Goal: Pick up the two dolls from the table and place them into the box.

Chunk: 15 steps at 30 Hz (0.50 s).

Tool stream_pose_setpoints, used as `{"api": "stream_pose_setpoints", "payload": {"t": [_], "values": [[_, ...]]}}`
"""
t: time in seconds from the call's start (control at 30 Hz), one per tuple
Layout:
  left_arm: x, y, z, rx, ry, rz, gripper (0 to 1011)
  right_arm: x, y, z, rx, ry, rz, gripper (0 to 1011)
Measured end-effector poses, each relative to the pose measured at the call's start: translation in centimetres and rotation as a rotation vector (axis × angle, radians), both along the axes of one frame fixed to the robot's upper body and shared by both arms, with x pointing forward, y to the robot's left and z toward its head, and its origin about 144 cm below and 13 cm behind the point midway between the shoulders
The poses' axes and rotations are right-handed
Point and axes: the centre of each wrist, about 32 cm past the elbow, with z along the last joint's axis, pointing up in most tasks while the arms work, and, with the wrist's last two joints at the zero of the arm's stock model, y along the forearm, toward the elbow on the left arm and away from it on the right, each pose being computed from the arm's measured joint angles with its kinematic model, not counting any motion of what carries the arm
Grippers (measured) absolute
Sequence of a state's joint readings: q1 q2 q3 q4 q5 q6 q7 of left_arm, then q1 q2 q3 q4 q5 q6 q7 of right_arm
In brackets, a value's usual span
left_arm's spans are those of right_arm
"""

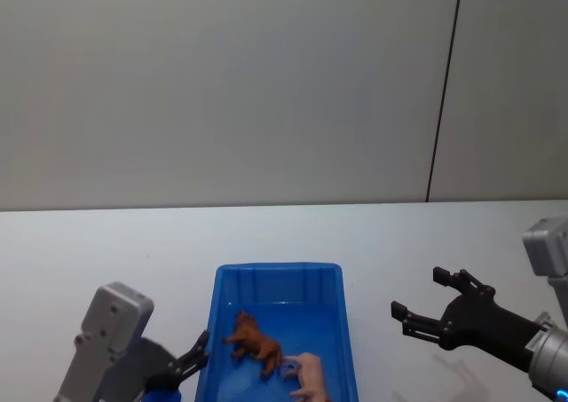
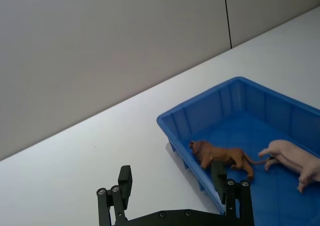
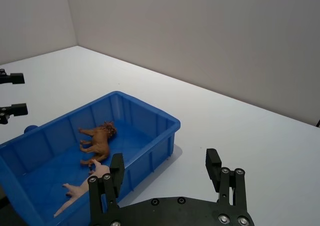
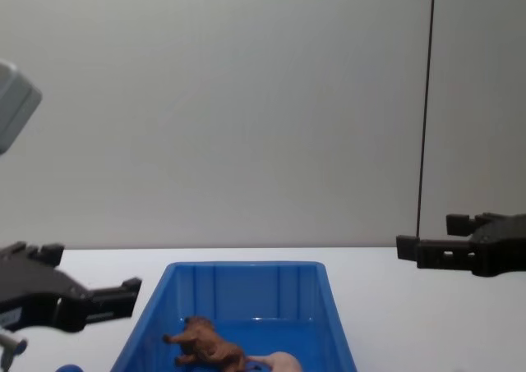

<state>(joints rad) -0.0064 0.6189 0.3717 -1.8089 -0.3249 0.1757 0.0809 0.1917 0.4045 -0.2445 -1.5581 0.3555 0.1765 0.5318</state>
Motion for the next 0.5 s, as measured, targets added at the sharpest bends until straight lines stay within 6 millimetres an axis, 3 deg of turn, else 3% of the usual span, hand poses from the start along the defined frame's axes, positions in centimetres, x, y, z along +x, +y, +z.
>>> {"api": "stream_pose_setpoints", "payload": {"t": [0.5], "values": [[-1.6,1.3,-2.2,-0.053,0.078,0.021,1001,0.0,-0.1,0.0,0.001,-0.001,0.0,1001]]}}
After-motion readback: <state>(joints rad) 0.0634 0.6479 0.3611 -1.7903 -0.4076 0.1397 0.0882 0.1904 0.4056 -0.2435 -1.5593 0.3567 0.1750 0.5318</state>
